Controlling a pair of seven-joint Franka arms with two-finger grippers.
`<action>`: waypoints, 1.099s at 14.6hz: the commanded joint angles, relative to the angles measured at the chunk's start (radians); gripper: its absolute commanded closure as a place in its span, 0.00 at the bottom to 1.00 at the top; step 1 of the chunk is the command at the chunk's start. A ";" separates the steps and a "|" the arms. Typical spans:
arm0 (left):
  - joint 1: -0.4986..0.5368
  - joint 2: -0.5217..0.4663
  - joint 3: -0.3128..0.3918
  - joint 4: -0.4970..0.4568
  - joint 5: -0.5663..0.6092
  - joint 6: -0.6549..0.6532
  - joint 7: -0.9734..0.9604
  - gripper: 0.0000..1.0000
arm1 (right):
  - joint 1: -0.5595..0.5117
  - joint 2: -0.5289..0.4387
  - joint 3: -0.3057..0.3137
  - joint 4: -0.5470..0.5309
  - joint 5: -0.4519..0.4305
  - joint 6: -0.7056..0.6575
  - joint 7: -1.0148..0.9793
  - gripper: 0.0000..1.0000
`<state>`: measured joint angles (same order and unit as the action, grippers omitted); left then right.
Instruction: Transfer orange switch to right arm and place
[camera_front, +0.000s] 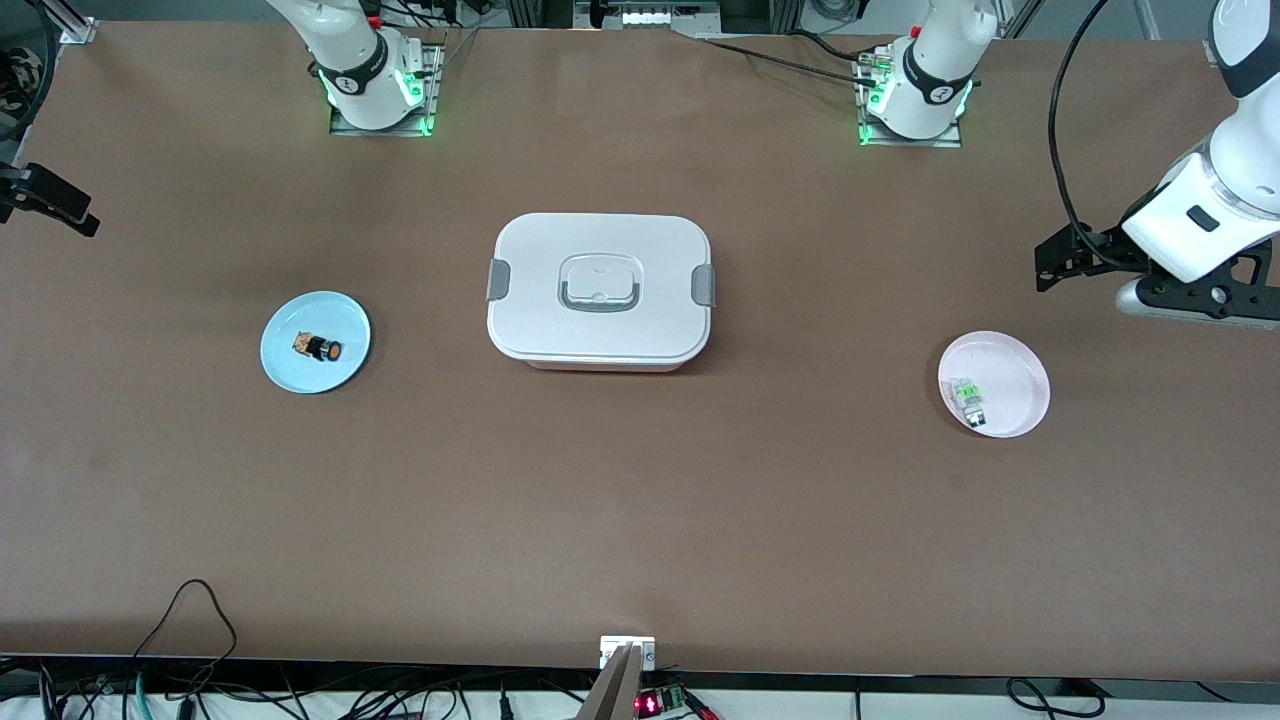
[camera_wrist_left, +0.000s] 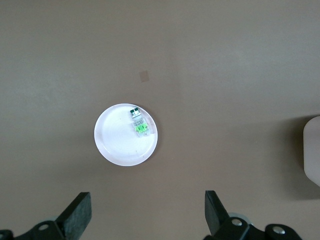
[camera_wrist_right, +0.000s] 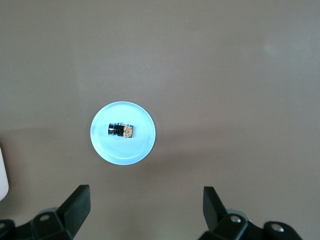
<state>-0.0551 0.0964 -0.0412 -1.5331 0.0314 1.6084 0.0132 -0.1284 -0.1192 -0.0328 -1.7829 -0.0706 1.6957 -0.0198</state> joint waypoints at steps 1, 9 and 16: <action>0.000 -0.006 -0.003 0.014 0.021 -0.021 -0.007 0.00 | 0.001 -0.005 0.008 0.025 0.012 -0.066 0.006 0.00; 0.004 -0.006 -0.003 0.014 0.021 -0.021 0.004 0.00 | 0.010 0.009 0.013 0.062 0.043 -0.080 0.014 0.00; 0.004 -0.006 -0.003 0.014 0.021 -0.021 0.002 0.00 | 0.012 0.010 0.016 0.077 0.049 -0.131 0.015 0.00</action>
<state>-0.0528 0.0964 -0.0406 -1.5329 0.0314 1.6078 0.0132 -0.1202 -0.1156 -0.0173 -1.7318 -0.0285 1.6028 0.0139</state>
